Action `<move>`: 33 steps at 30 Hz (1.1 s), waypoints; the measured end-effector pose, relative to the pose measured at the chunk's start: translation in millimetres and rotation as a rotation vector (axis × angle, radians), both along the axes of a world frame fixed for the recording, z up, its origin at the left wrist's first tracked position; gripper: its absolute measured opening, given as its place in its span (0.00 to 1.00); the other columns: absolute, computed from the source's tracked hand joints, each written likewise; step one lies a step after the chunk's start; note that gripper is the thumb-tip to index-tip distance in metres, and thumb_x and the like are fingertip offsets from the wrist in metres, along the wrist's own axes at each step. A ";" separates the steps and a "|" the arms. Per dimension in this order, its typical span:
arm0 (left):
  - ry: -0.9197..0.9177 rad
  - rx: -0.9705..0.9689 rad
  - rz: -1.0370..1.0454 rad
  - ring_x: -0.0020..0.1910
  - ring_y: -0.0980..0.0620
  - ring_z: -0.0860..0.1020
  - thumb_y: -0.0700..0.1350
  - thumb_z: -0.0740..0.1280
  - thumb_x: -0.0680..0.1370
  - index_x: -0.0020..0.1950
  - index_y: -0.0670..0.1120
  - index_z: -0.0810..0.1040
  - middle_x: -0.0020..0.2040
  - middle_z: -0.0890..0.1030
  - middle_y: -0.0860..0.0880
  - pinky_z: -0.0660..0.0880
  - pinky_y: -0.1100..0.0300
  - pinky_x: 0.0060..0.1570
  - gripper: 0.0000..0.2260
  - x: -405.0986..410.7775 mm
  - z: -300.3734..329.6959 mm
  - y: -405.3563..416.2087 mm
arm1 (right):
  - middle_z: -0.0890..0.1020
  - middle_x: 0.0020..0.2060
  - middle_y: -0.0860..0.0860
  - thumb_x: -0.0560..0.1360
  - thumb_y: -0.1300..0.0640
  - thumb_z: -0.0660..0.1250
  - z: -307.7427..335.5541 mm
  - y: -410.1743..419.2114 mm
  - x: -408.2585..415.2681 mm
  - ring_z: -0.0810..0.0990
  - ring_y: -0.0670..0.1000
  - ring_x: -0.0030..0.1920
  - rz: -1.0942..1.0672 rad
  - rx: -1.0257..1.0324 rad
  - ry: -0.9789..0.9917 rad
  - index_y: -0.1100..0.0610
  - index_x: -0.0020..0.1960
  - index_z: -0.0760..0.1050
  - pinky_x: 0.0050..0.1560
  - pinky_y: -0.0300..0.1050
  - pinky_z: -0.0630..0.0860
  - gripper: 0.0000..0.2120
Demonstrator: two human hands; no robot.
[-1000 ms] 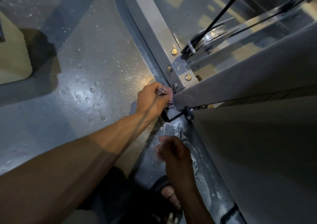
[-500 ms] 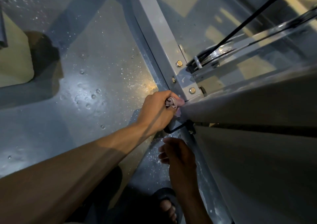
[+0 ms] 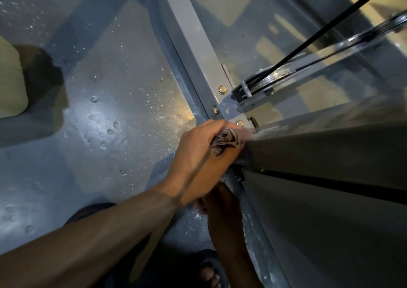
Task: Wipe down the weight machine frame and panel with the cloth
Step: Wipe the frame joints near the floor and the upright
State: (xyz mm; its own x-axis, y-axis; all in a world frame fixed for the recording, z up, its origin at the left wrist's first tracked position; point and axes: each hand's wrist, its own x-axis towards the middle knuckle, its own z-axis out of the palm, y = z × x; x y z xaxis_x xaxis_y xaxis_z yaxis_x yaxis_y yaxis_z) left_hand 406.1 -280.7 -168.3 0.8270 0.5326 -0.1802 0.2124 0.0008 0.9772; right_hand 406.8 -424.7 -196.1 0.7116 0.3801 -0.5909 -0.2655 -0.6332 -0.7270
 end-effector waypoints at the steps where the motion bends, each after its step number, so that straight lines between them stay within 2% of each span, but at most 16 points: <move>1: 0.056 -0.071 0.024 0.46 0.59 0.83 0.48 0.72 0.80 0.57 0.53 0.85 0.48 0.84 0.55 0.80 0.63 0.46 0.07 2.7 -5.5 1.4 | 0.82 0.33 0.51 0.83 0.61 0.64 -0.3 0.6 -0.8 0.78 0.48 0.35 -0.015 0.007 0.020 0.49 0.40 0.80 0.41 0.48 0.74 0.15; 3: 0.188 -0.158 0.055 0.44 0.58 0.83 0.47 0.72 0.79 0.53 0.51 0.85 0.44 0.85 0.54 0.79 0.64 0.42 0.04 9.2 -15.3 3.3 | 0.84 0.36 0.52 0.83 0.64 0.63 0.1 3.3 -1.6 0.80 0.49 0.37 -0.058 0.033 0.064 0.44 0.41 0.82 0.42 0.48 0.75 0.19; 4: 0.198 -0.160 0.048 0.44 0.59 0.83 0.46 0.72 0.79 0.52 0.50 0.85 0.44 0.84 0.55 0.77 0.66 0.41 0.03 10.1 -16.7 3.4 | 0.83 0.35 0.52 0.83 0.64 0.63 0.7 5.0 -1.4 0.80 0.49 0.37 -0.059 0.037 0.068 0.45 0.40 0.81 0.42 0.48 0.75 0.20; 6: 0.070 -0.117 0.033 0.46 0.61 0.82 0.45 0.73 0.79 0.52 0.51 0.84 0.47 0.84 0.56 0.77 0.66 0.43 0.04 7.3 -6.1 1.7 | 0.80 0.33 0.53 0.82 0.59 0.63 1.7 8.1 0.3 0.77 0.50 0.35 -0.008 0.013 0.036 0.50 0.37 0.77 0.41 0.51 0.73 0.15; 9: -0.081 0.047 -0.025 0.52 0.59 0.82 0.44 0.74 0.78 0.55 0.51 0.83 0.52 0.83 0.56 0.79 0.63 0.50 0.08 -2.2 8.6 -1.3 | 0.78 0.31 0.51 0.75 0.51 0.61 3.6 6.4 2.0 0.76 0.49 0.34 0.034 -0.043 0.027 0.49 0.34 0.73 0.40 0.48 0.71 0.12; 12: 0.131 -0.066 -0.010 0.47 0.60 0.83 0.49 0.74 0.78 0.50 0.51 0.84 0.48 0.85 0.55 0.82 0.56 0.48 0.04 -1.0 -12.5 6.4 | 0.83 0.35 0.50 0.80 0.53 0.64 2.4 8.2 -2.4 0.80 0.49 0.37 -0.008 -0.001 0.061 0.47 0.39 0.80 0.43 0.47 0.74 0.12; 14: 0.300 -0.140 0.062 0.44 0.56 0.84 0.44 0.76 0.76 0.47 0.50 0.83 0.45 0.86 0.54 0.83 0.49 0.48 0.03 -4.3 -38.0 13.8 | 0.83 0.37 0.51 0.82 0.57 0.65 0.9 8.9 -4.7 0.81 0.50 0.38 -0.040 0.044 0.077 0.43 0.42 0.82 0.46 0.51 0.76 0.14; 15: 0.357 -0.147 0.083 0.43 0.54 0.85 0.41 0.76 0.75 0.46 0.49 0.83 0.43 0.86 0.53 0.83 0.49 0.47 0.04 -7.6 -47.3 15.4 | 0.84 0.37 0.51 0.81 0.56 0.66 0.9 8.5 -5.0 0.81 0.51 0.39 -0.033 0.051 0.073 0.42 0.43 0.82 0.47 0.53 0.77 0.13; 17: 0.417 -0.161 0.083 0.40 0.52 0.84 0.41 0.75 0.74 0.44 0.49 0.81 0.39 0.85 0.52 0.82 0.57 0.40 0.06 -11.5 -56.8 12.5 | 0.84 0.39 0.52 0.82 0.57 0.66 0.1 4.9 -5.4 0.83 0.53 0.41 -0.022 0.035 0.073 0.41 0.44 0.82 0.49 0.55 0.78 0.13; 19: 0.446 -0.201 0.073 0.37 0.55 0.82 0.44 0.76 0.75 0.44 0.49 0.80 0.37 0.83 0.54 0.75 0.67 0.32 0.06 -6.5 -57.2 1.7 | 0.85 0.39 0.52 0.82 0.60 0.67 0.7 1.1 -7.3 0.84 0.51 0.41 -0.053 0.009 0.106 0.44 0.44 0.82 0.47 0.51 0.79 0.14; 21: 0.485 -0.228 0.104 0.38 0.54 0.82 0.42 0.75 0.74 0.41 0.50 0.80 0.34 0.80 0.56 0.70 0.68 0.30 0.06 6.2 -58.4 -8.2 | 0.85 0.39 0.53 0.81 0.62 0.68 2.6 0.2 -8.9 0.83 0.50 0.40 -0.090 -0.003 0.140 0.48 0.45 0.83 0.46 0.48 0.77 0.11; 23: 0.492 -0.245 0.139 0.38 0.50 0.82 0.41 0.72 0.74 0.37 0.51 0.81 0.31 0.79 0.55 0.70 0.66 0.30 0.07 12.6 -60.5 -13.2 | 0.85 0.39 0.54 0.79 0.58 0.69 2.5 -0.7 -10.9 0.83 0.52 0.40 -0.083 -0.011 0.121 0.48 0.45 0.83 0.46 0.52 0.78 0.07; 26: 0.366 -0.312 0.171 0.38 0.49 0.83 0.42 0.75 0.73 0.36 0.52 0.82 0.34 0.83 0.50 0.78 0.54 0.36 0.08 7.6 -49.1 -17.0 | 0.84 0.37 0.54 0.74 0.51 0.65 1.6 -4.7 -11.4 0.82 0.56 0.40 -0.053 -0.026 0.046 0.45 0.44 0.81 0.49 0.59 0.79 0.07; 29: 0.261 -0.351 0.169 0.34 0.54 0.82 0.42 0.77 0.75 0.35 0.52 0.82 0.33 0.82 0.51 0.76 0.59 0.32 0.10 -1.4 -36.6 -19.2 | 0.85 0.37 0.53 0.76 0.53 0.65 1.6 -8.4 -11.2 0.83 0.53 0.39 -0.088 -0.001 0.020 0.43 0.44 0.82 0.47 0.56 0.80 0.08; 32: 0.293 -0.409 0.212 0.33 0.54 0.81 0.44 0.78 0.74 0.36 0.48 0.84 0.32 0.83 0.49 0.77 0.60 0.33 0.08 2.2 -34.9 -18.2 | 0.85 0.36 0.52 0.80 0.61 0.67 0.1 -10.1 -12.3 0.83 0.53 0.39 -0.141 0.004 0.011 0.49 0.43 0.81 0.48 0.56 0.80 0.11; 33: 0.302 -0.422 0.233 0.32 0.54 0.81 0.42 0.79 0.73 0.34 0.49 0.83 0.31 0.83 0.49 0.76 0.60 0.33 0.09 3.1 -33.2 -17.9 | 0.84 0.36 0.53 0.80 0.60 0.67 1.0 -9.9 -13.3 0.83 0.54 0.39 -0.150 0.012 0.004 0.50 0.42 0.81 0.48 0.56 0.80 0.10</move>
State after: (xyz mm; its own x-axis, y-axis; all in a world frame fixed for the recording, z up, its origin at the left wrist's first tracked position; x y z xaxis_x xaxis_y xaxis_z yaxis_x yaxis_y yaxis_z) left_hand 409.1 -298.6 -201.5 0.5752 0.5252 -0.6271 0.4301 0.4579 0.7780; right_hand 393.5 -434.6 -195.1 0.7588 0.2766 -0.5897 -0.3592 -0.5776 -0.7331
